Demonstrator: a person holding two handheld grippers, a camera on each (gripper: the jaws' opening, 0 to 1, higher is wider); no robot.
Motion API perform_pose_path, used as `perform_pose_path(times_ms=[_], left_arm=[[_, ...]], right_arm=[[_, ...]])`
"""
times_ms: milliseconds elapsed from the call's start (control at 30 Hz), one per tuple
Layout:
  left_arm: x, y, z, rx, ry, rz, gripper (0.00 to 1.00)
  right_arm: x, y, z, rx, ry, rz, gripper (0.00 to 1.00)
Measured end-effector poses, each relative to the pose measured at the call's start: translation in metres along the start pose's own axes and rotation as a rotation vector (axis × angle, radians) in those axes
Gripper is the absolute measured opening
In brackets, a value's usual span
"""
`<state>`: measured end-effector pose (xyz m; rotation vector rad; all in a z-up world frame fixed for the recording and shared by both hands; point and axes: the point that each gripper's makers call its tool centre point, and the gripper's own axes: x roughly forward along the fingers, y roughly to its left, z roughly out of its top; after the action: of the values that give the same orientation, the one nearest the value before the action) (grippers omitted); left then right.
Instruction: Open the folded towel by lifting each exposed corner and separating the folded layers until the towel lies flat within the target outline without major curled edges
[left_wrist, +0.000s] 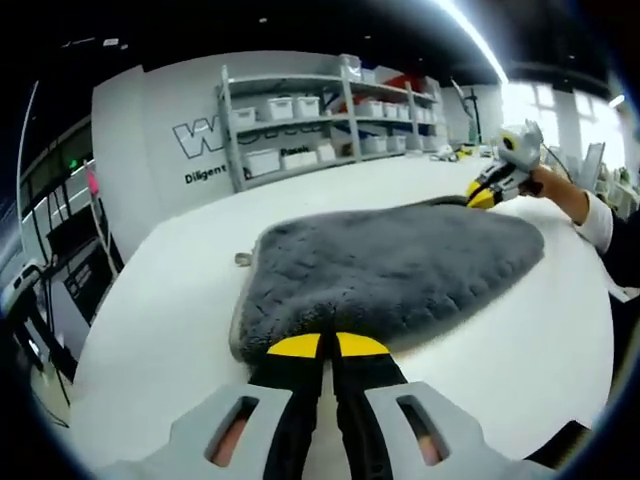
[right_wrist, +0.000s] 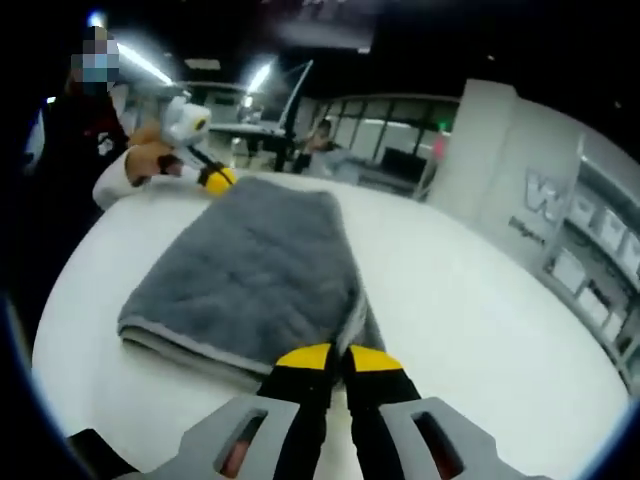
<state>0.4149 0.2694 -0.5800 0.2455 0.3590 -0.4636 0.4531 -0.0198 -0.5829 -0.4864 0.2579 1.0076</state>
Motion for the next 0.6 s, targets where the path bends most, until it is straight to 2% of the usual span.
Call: perform_pose_path(times_ms=[233, 367, 500, 600], left_arm=[[0.0064, 0.0040, 0.0012, -0.015, -0.004, 0.018, 0.05], [0.0054, -0.0003, 0.0002, 0.002, 0.003, 0.030, 0.06], [0.0010, 0.0068, 0.0001, 0.003, 0.008, 0.020, 0.09], [-0.0014, 0.0021, -0.0013, 0.008, 0.015, 0.008, 0.11]], right_arm=[[-0.0021, 0.0033, -0.0020, 0.031, 0.003, -0.010, 0.01], [-0.0016, 0.0014, -0.0030, 0.052, -0.005, -0.015, 0.02], [-0.0020, -0.0002, -0.0006, 0.000, -0.026, -0.028, 0.05], [-0.0013, -0.0055, -0.0023, 0.013, -0.022, -0.047, 0.12]])
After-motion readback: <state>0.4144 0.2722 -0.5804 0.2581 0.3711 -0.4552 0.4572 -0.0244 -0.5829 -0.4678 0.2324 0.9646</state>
